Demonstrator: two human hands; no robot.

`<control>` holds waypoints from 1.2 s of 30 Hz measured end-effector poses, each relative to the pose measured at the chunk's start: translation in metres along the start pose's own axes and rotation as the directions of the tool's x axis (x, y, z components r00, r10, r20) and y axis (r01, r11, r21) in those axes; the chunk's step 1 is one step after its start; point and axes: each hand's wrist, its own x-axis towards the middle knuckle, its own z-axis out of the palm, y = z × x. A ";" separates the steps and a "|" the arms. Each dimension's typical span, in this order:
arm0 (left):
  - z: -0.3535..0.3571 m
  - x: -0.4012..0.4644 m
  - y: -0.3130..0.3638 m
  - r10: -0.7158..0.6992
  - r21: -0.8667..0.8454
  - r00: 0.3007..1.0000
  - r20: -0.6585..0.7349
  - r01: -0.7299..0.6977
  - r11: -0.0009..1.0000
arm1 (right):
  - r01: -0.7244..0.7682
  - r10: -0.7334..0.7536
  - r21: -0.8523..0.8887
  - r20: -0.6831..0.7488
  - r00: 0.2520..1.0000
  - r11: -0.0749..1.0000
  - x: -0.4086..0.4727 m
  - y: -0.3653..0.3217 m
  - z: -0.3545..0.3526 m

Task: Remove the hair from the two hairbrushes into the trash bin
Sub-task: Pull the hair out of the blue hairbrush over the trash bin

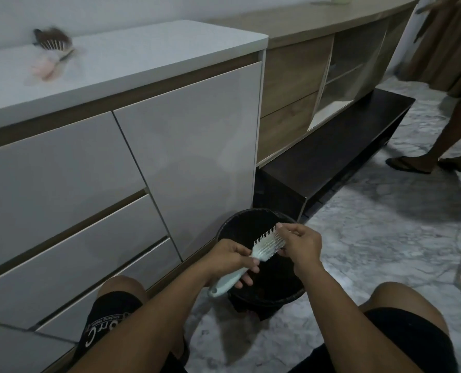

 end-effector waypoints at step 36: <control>-0.022 -0.003 -0.001 0.075 0.195 0.996 0.046 -0.082 0.977 | -0.074 0.076 -0.018 0.352 0.933 0.997 0.000 -0.005 -0.008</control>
